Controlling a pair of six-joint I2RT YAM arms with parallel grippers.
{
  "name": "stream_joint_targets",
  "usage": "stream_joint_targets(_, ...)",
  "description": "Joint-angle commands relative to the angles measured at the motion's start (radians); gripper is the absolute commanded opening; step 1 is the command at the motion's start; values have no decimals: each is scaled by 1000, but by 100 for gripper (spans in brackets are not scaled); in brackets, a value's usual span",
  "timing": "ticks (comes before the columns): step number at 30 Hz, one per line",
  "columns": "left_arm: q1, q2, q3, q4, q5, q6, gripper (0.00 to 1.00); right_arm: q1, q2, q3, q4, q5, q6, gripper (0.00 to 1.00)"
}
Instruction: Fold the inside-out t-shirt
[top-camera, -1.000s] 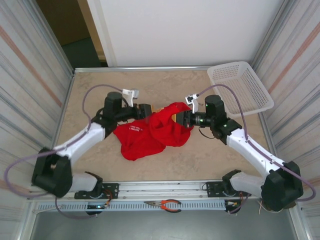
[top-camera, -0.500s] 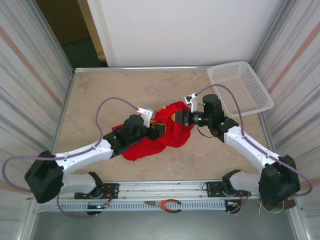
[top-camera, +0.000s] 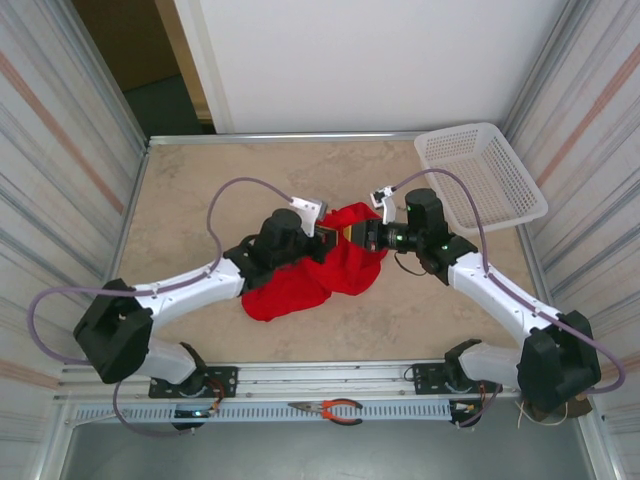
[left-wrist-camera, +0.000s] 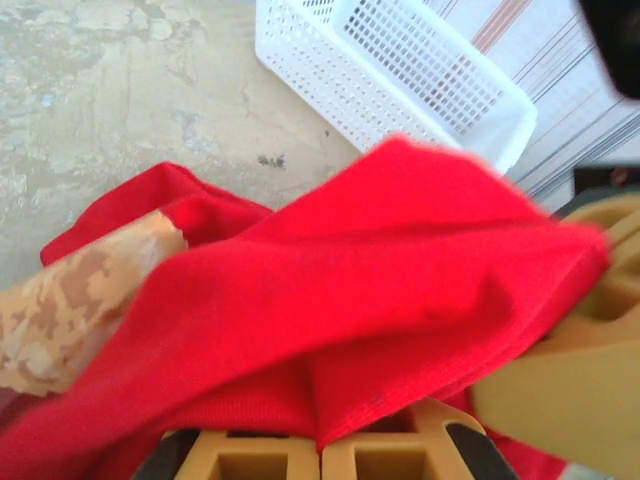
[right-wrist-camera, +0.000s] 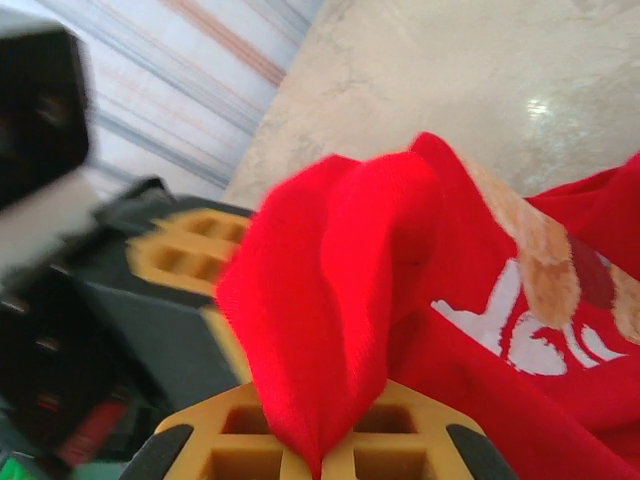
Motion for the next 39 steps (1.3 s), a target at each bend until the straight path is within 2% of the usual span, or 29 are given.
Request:
stream_joint_targets(1, 96, -73, 98, -29, 260, -134, 0, -9, 69, 65, -67, 134, -50, 38)
stream_joint_targets(3, 159, -74, 142, -9, 406, -251, 0, -8, 126, 82, -77, 198, -49, 54)
stream_joint_targets(7, 239, -52, 174, 148, 601, -488, 0, -6, 199, 91, -68, 298, -25, 57)
stream_joint_targets(11, 267, -35, 160, 342, 649, -709, 0, -7, 215, 129, -186, 444, -26, 57)
stream_joint_targets(14, 269, -31, 132, 437, 629, -806, 0, -2, 116, 120, -245, 484, -15, 56)
stream_joint_targets(19, 270, -23, 113, 459, 616, -822, 0, 72, -165, 104, -324, 546, 24, 43)
stream_joint_targets(22, 268, -19, 108, 436, 607, -801, 0, 132, -271, 124, -338, 560, 57, 46)
stream_joint_targets(25, 268, -5, 105, 448, 607, -806, 0, 201, -271, 156, -318, 583, 88, 58)
stream_joint_targets(30, 268, 8, 112, 450, 605, -810, 0, 276, -130, 214, -250, 607, 93, 59)
stream_joint_targets(33, 268, 8, 109, 455, 601, -815, 0, 286, -39, 234, -206, 623, 91, 56)
stream_joint_targets(36, 268, 4, 98, 464, 591, -826, 0, 276, 43, 247, -173, 629, 89, 45)
stream_joint_targets(37, 268, 0, 91, 464, 581, -830, 0, 268, 65, 252, -165, 619, 88, 39)
stream_joint_targets(39, 272, -2, 72, 469, 560, -843, 0, 249, 84, 252, -153, 595, 80, 17)
